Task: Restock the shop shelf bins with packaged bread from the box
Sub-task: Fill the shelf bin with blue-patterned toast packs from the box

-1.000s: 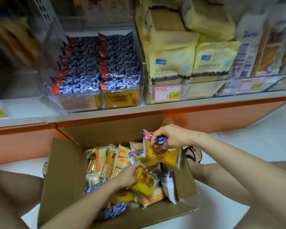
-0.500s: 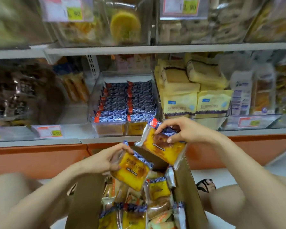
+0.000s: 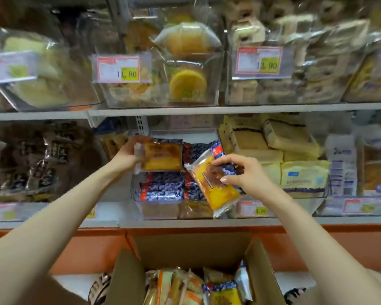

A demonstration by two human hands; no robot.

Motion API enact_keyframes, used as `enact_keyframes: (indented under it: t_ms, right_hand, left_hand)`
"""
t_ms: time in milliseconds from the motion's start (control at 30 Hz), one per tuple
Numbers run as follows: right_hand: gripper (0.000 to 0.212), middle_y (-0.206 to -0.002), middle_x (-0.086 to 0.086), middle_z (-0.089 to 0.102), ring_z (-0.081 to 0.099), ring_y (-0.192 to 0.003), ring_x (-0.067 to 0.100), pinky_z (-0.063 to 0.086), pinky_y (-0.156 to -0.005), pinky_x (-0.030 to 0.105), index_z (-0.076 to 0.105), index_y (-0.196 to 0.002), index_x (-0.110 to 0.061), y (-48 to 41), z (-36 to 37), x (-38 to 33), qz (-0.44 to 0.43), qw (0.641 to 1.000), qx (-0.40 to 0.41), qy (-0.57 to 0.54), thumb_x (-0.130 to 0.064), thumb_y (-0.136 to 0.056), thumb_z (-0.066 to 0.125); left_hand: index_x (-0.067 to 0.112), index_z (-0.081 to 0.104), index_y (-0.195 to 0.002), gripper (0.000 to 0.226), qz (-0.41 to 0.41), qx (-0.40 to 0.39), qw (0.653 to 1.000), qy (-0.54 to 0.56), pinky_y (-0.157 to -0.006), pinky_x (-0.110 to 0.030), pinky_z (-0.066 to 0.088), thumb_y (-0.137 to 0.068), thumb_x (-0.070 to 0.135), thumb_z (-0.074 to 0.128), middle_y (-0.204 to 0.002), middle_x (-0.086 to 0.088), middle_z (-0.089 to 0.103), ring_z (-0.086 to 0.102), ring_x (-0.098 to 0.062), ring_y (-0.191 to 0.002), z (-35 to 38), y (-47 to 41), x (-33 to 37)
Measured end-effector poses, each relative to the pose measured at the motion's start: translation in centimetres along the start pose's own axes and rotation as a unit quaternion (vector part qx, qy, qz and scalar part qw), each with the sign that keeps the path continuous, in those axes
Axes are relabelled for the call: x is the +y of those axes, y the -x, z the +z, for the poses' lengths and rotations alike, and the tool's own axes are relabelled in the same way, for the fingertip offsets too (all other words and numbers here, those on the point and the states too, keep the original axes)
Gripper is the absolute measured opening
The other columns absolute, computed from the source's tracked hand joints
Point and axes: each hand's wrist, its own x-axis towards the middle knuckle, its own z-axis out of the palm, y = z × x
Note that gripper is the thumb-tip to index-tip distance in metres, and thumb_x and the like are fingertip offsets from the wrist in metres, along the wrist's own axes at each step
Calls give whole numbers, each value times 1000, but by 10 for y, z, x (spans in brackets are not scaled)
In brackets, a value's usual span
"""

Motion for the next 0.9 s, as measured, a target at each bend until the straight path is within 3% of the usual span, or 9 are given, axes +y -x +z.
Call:
enact_keyframes:
  t_ms: [133, 233, 300, 400, 500, 567, 700, 767, 900]
  right_hand:
    - [44, -105, -20, 65, 57, -105, -2, 48, -85, 21, 68, -91, -38, -8, 11, 5, -1, 998, -41, 51, 4, -78, 70]
    - [42, -102, -29, 62, 52, -102, -13, 41, -79, 6, 68, -92, -39, -11, 15, 6, -13, 994, -60, 90, 1, -79, 71]
    - [42, -107, -23, 62, 51, -103, -10, 39, -80, 5, 67, -93, -42, -14, 16, 6, -20, 991, -63, 116, -2, -79, 72]
    - [43, -109, -14, 61, 53, -106, -2, 44, -90, 21, 65, -94, -47, -18, 19, 6, -20, 987, -79, 141, -7, -80, 72]
    - [45, -108, -17, 59, 52, -106, -4, 45, -92, 22, 63, -93, -50, -24, 23, 6, -32, 982, -99, 159, -8, -80, 73]
    - [48, -109, -18, 58, 53, -106, -2, 45, -92, 23, 60, -91, -53, -28, 26, 6, -39, 979, -106, 172, -8, -80, 74]
    - [51, -109, -18, 59, 54, -106, 0, 45, -92, 25, 59, -91, -53, -35, 32, 5, -46, 979, -101, 172, -7, -79, 74]
    - [51, -107, -17, 59, 54, -105, 0, 44, -90, 22, 59, -91, -54, -37, 34, 6, -50, 980, -97, 168, -6, -79, 74]
    - [52, -106, -18, 58, 53, -104, -3, 40, -84, 12, 59, -91, -56, -38, 39, 8, -59, 979, -104, 166, -7, -79, 74]
  left_hand:
    - [12, 49, -113, 36, -1, 1, 1000, 13, -45, -12, 42, -85, -10, 54, -79, -5, 52, 52, -22, -71, 17, -53, -11]
    - [12, 44, -127, 43, -24, 7, 1000, -11, -49, -17, 44, -89, -6, 51, -87, -10, 53, 54, -15, -67, 24, -89, -21]
    - [13, 39, -132, 48, -28, 7, 998, -48, -49, -18, 43, -90, -7, 51, -82, -6, 50, 53, -11, -61, 26, -114, -25]
    - [7, 37, -134, 52, -39, 11, 993, -112, -60, -28, 41, -87, -2, 58, -99, -6, 51, 51, -20, -82, 24, -143, -30]
    - [14, 38, -138, 72, -26, -7, 979, -204, -84, -41, 45, -73, 14, 71, -126, -11, 48, 50, -30, -112, 16, -192, -84]
    - [19, 37, -135, 73, -31, -3, 970, -241, -87, -45, 46, -69, 14, 69, -125, -14, 47, 47, -36, -115, 19, -196, -94]
    - [20, 27, -141, 62, -23, 53, 950, -308, -97, -44, 34, -88, 11, 56, -123, -16, 49, 35, -36, -124, 32, -160, -55]
    - [18, 30, -140, 57, -22, 92, 941, -324, -93, -42, 32, -89, 13, 54, -121, -18, 52, 36, -35, -122, 35, -159, -54]
    - [17, 30, -139, 61, -36, 68, 947, -311, -94, -44, 33, -86, 16, 60, -125, -19, 46, 32, -36, -124, 35, -156, -53]
